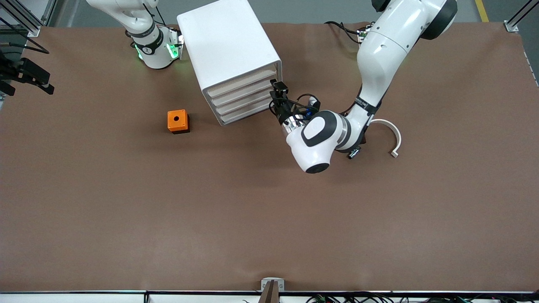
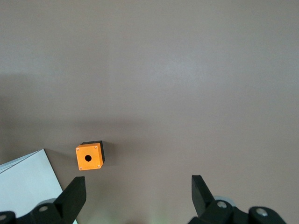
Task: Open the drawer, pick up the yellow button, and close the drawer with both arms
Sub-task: 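Reach the left gripper to the top drawer front and grasp it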
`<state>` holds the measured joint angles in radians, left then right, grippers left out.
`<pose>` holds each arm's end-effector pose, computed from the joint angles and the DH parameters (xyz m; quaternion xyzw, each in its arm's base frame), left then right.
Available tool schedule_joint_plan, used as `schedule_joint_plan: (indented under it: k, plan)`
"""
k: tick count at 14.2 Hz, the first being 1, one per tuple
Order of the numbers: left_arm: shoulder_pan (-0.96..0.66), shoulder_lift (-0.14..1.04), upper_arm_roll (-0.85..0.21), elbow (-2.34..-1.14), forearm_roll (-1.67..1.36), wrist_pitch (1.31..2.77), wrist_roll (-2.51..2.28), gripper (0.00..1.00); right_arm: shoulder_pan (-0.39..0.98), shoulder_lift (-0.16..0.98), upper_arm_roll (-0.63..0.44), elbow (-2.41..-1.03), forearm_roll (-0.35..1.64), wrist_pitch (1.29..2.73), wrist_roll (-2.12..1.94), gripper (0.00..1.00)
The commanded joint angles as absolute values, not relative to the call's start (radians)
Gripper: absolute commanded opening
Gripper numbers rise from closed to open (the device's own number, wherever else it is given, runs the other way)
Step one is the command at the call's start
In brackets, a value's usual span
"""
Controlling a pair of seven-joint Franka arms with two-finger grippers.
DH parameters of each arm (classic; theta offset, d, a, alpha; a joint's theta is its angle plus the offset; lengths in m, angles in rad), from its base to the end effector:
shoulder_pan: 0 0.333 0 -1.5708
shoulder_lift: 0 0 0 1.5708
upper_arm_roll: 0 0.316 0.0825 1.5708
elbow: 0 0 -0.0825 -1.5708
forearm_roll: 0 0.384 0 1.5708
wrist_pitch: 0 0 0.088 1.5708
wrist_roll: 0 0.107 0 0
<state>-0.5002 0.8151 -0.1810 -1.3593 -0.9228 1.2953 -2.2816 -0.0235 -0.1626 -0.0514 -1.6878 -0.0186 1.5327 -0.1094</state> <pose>0.4641 -0.4719 0.2644 -0.4944 -0.6067 0.5332 0.3213 0.4972 -0.0417 0.6517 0.9998 0.0172 0.0032 0.0054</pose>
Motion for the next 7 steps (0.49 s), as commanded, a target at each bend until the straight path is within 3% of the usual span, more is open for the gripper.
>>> schedule_joint_plan:
  k: [1, 7]
  plan:
    - [-0.520, 0.825, -0.181, -1.351, -0.940, 1.279, -2.307, 0.52, -0.044, -0.178, -0.035, -1.694, -0.018, 1.528, -0.107, 1.00]
    - [-0.583, 0.847, -0.181, -1.364, -0.965, 1.279, -2.310, 0.46, -0.048, -0.117, -0.037, -1.640, -0.032, 1.525, -0.117, 1.00]
